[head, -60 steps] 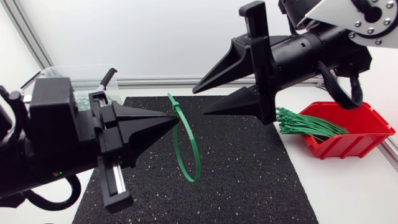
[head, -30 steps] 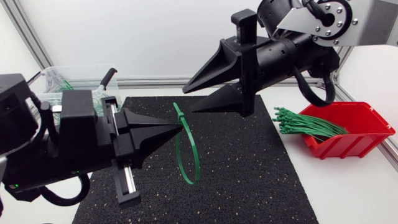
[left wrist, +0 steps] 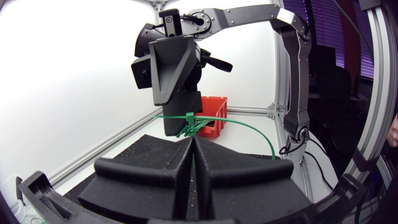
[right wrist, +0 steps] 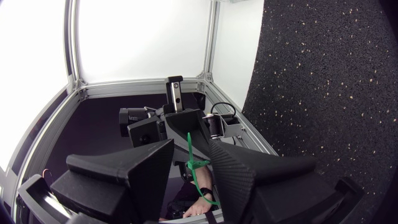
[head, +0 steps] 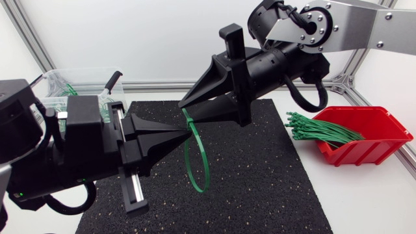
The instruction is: Take a green cable tie from the red box, thread the tail through the head to close it, then place it in the transparent bin on the left.
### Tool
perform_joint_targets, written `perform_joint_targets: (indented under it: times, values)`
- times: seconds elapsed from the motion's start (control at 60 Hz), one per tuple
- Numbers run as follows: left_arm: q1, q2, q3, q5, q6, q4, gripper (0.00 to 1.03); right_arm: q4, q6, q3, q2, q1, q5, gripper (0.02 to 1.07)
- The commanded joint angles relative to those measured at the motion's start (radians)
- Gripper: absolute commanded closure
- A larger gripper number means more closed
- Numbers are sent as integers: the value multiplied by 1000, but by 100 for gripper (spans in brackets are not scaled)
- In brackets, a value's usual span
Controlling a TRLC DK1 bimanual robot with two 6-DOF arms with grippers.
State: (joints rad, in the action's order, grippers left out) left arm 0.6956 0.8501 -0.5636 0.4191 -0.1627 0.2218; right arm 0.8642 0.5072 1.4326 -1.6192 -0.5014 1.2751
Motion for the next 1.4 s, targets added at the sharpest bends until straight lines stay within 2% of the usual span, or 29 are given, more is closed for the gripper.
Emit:
perform_joint_targets:
  times: [0.0,0.35,0.6,0.95,1.35,1.383]
  values:
    - [-8,10,31,10,-24,21,100,10,-22,20,-2,4,-3,73]
    - [7,17,64,-3,-130,67,100,50,-90,-12,36,9,-10,74]
    - [28,18,88,-60,-205,125,100,102,-180,-34,44,6,-8,74]
    - [36,20,90,-72,-224,126,100,127,-295,-32,4,57,3,74]
    - [45,30,88,-83,-236,129,100,127,-314,-20,-11,-2,7,74]
    - [47,30,88,-83,-238,131,100,127,-315,-20,-11,-3,6,77]
